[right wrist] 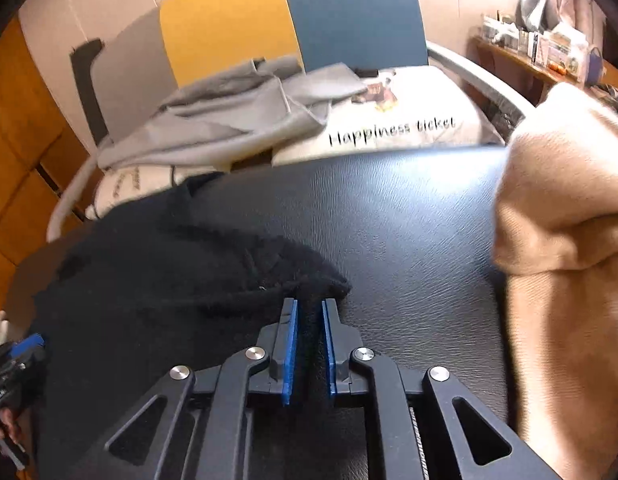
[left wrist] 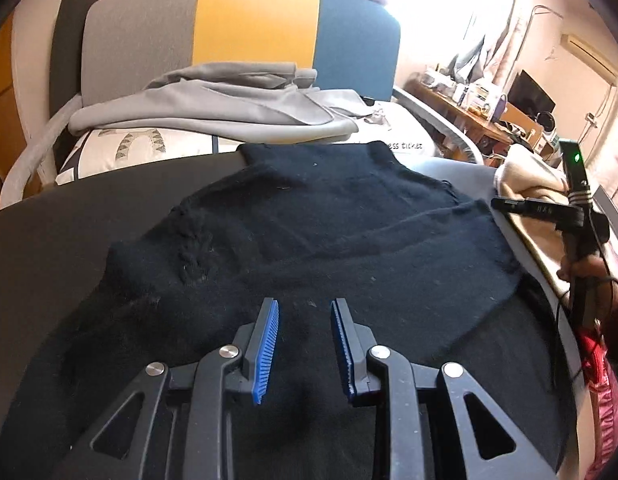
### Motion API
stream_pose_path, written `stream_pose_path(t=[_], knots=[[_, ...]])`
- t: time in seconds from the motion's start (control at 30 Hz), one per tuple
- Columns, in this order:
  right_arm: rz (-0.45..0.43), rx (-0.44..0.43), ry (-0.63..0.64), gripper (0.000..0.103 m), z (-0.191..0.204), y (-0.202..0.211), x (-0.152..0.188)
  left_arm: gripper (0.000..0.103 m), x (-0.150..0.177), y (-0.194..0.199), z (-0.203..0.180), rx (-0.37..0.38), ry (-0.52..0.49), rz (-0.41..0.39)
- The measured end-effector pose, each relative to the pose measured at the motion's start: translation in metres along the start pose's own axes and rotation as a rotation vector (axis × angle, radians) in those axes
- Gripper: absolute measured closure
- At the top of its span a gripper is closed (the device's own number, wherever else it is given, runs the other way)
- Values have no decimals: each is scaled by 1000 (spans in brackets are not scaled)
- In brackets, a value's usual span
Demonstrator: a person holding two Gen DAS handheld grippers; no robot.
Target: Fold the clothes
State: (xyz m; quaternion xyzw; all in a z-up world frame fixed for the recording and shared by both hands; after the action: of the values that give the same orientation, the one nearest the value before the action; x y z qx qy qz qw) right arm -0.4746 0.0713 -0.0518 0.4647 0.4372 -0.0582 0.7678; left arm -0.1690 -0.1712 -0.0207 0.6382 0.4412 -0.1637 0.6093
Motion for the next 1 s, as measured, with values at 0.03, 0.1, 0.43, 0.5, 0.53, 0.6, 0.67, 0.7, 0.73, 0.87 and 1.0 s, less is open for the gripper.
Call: stream_pose_path(t=[0.03, 0.1, 0.43, 0.5, 0.53, 0.6, 0.67, 0.7, 0.73, 0.87, 1.0], knots=[[-10, -10, 14, 88, 3, 10, -1, 76, 3, 5, -1, 2, 3, -1], [-30, -31, 41, 88, 8, 29, -4, 76, 8, 11, -1, -2, 5, -5], [88, -150, 179, 90, 71, 53, 53, 75, 39, 4, 18, -39, 128, 46], [101, -124, 163, 91, 67, 51, 61, 76, 39, 4, 22, -38, 178, 36], [107, -111, 154, 92, 65, 50, 66, 76, 38, 4, 22, -42, 187, 36], [119, -85, 137, 93, 62, 48, 74, 74, 36, 9, 23, -38, 227, 31], [131, -59, 121, 92, 58, 46, 83, 70, 37, 27, 28, -2, 319, 3], [137, -46, 112, 92, 56, 46, 87, 69, 41, 41, 34, 7, 360, -17], [136, -46, 114, 88, 61, 48, 91, 68, 44, 56, 40, 17, 400, -38], [97, -102, 163, 41, 104, 74, 107, 66, 70, 123, 89, -13, 547, -128], [58, -159, 212, 31, 148, 101, 123, 66, 126, 204, 171, -187, 703, -199]])
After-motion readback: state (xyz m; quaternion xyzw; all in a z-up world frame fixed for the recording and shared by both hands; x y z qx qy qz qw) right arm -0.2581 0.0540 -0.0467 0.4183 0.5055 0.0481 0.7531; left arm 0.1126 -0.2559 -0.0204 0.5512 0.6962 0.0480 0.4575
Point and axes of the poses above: each gripper's, at about its wrist camera, not at the fingertips, and y roughly against the way its jaws point, z to its left, x to its underside, the point moved 8 cm from there along -y, roughly the way its jaws point, and after that the axes turned 11 degrees about -z, right-handed, at the moved point
